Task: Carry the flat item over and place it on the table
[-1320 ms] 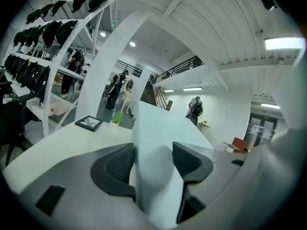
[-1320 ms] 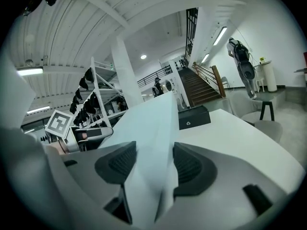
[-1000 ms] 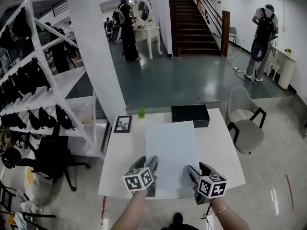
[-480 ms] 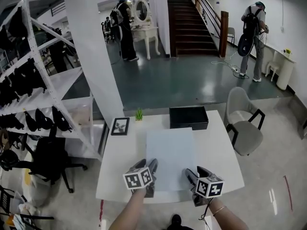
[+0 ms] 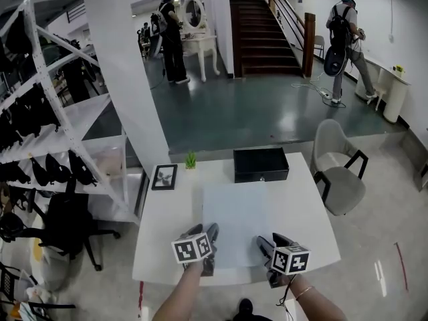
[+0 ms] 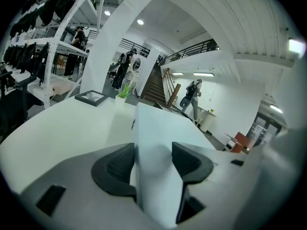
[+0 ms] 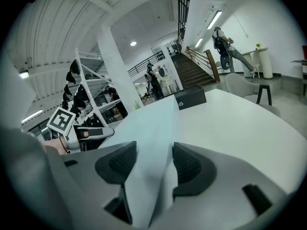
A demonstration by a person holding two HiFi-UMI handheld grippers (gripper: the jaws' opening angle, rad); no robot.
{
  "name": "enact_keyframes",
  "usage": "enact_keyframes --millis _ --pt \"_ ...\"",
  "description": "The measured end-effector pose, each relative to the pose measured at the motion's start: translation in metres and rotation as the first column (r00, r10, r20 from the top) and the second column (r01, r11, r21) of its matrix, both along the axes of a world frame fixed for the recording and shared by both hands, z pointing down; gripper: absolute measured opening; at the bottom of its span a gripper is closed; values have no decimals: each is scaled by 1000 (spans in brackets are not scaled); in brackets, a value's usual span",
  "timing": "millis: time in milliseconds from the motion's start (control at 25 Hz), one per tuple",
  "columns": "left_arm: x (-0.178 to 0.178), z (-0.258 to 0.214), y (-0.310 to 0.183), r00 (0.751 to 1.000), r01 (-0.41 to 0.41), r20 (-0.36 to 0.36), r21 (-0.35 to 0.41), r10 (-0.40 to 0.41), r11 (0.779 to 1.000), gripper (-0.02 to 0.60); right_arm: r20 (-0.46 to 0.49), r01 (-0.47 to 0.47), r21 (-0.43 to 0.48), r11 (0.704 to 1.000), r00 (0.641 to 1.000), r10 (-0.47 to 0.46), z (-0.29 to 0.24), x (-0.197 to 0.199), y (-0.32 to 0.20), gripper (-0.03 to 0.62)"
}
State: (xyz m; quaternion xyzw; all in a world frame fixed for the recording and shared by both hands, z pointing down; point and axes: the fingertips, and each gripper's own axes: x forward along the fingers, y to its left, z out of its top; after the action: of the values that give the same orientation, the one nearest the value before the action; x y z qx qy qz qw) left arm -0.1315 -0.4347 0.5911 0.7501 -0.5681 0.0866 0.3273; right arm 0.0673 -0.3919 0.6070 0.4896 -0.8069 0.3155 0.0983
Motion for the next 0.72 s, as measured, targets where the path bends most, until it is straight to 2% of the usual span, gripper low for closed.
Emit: enact_keyframes --millis 720 --pt "-1 16 -5 1000 -3 7 -89 4 996 239 1 -8 -60 998 1000 8 12 1 -7 242"
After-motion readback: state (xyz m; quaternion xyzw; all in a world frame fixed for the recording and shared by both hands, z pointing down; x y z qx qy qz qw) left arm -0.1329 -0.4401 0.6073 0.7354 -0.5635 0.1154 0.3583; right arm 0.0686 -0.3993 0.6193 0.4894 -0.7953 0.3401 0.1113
